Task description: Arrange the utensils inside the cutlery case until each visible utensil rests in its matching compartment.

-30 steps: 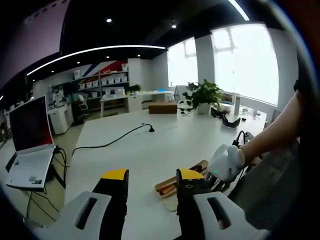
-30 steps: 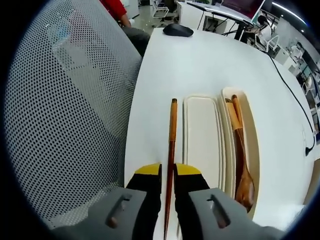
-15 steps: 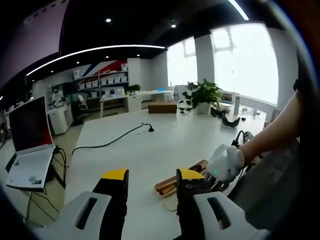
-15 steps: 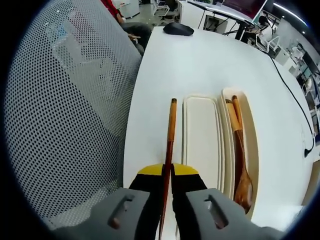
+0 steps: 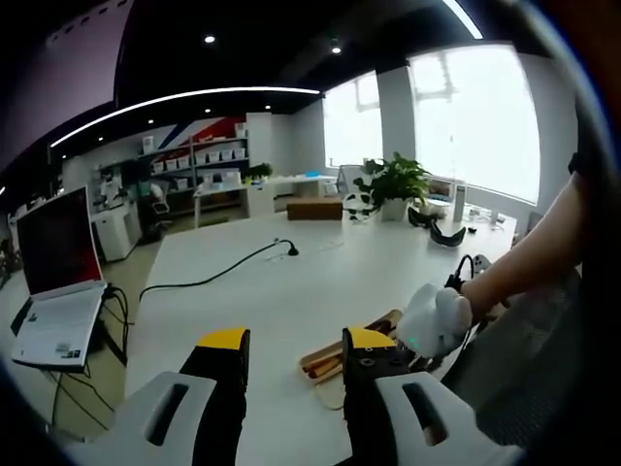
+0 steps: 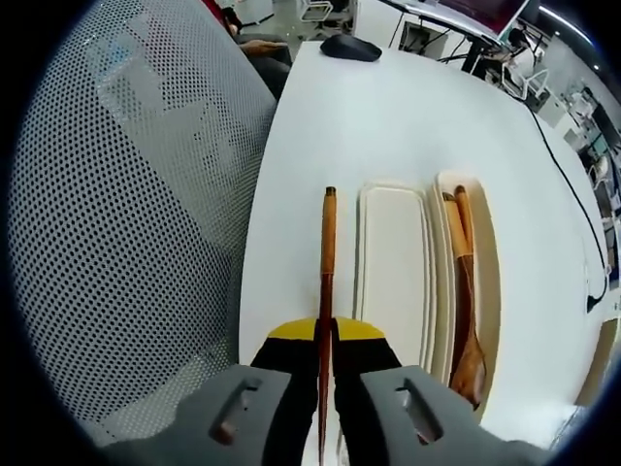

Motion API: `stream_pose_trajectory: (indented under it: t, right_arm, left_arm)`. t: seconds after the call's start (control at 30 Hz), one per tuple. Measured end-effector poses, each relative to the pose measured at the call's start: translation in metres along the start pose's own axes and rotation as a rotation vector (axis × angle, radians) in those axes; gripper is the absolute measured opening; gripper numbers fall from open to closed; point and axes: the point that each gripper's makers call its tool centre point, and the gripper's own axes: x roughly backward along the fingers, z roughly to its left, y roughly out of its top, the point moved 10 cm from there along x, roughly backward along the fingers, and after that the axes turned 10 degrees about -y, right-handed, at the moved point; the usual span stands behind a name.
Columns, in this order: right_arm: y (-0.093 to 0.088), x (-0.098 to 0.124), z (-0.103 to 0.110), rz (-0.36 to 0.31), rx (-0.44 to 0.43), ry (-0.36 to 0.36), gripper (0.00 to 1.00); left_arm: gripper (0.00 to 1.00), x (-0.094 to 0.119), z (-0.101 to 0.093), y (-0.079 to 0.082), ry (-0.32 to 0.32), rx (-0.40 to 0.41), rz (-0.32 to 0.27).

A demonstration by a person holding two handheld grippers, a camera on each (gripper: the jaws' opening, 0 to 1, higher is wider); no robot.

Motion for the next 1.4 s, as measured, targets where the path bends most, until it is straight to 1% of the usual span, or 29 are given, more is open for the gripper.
stream_pose_trajectory:
  t: [0.03, 0.13, 0.37, 0.47, 0.57, 0.77, 0.93, 1.0, 1.13, 1.4]
  right_arm:
    - [0.002, 0.0, 0.0, 0.016, 0.017, 0.0, 0.01]
    - [0.005, -0.001, 0.0, 0.037, 0.038, 0.003, 0.01]
    - [0.008, -0.001, -0.002, 0.081, 0.04, 0.017, 0.01]
    - [0.01, -0.002, -0.001, 0.099, 0.081, 0.018, 0.01]
    - [0.013, -0.003, 0.0, 0.122, 0.075, 0.013, 0.02]
    - [0.014, -0.003, -0.002, 0.145, 0.076, 0.021, 0.02]
    - [0.014, -0.003, -0.002, 0.145, 0.084, 0.025, 0.01]
    - [0.014, -0.002, -0.001, 0.147, 0.068, 0.018, 0.01]
    - [0.013, -0.002, -0.001, 0.141, 0.083, 0.015, 0.0]
    - [0.011, -0.002, -0.003, 0.127, 0.06, 0.02, 0.0]
  left_arm:
    - [0.39, 0.0, 0.0, 0.0, -0.001, -0.002, 0.002]
    - [0.39, 0.0, 0.0, 0.0, -0.001, -0.003, 0.003]
    - [0.39, 0.0, -0.001, 0.0, -0.003, -0.009, 0.007]
    - [0.39, 0.0, -0.001, 0.0, -0.004, -0.011, 0.008]
    - [0.39, 0.0, -0.001, 0.0, -0.004, -0.012, 0.009]
    - [0.39, 0.0, -0.001, 0.0, -0.002, -0.012, 0.008]
    - [0.39, 0.0, -0.001, 0.0, -0.003, -0.012, 0.008]
    - [0.39, 0.0, -0.002, 0.0, -0.004, -0.012, 0.008]
    - [0.39, 0.0, -0.002, 0.0, -0.005, -0.012, 0.008]
    - [0.39, 0.0, -0.001, 0.001, -0.002, -0.01, 0.002]
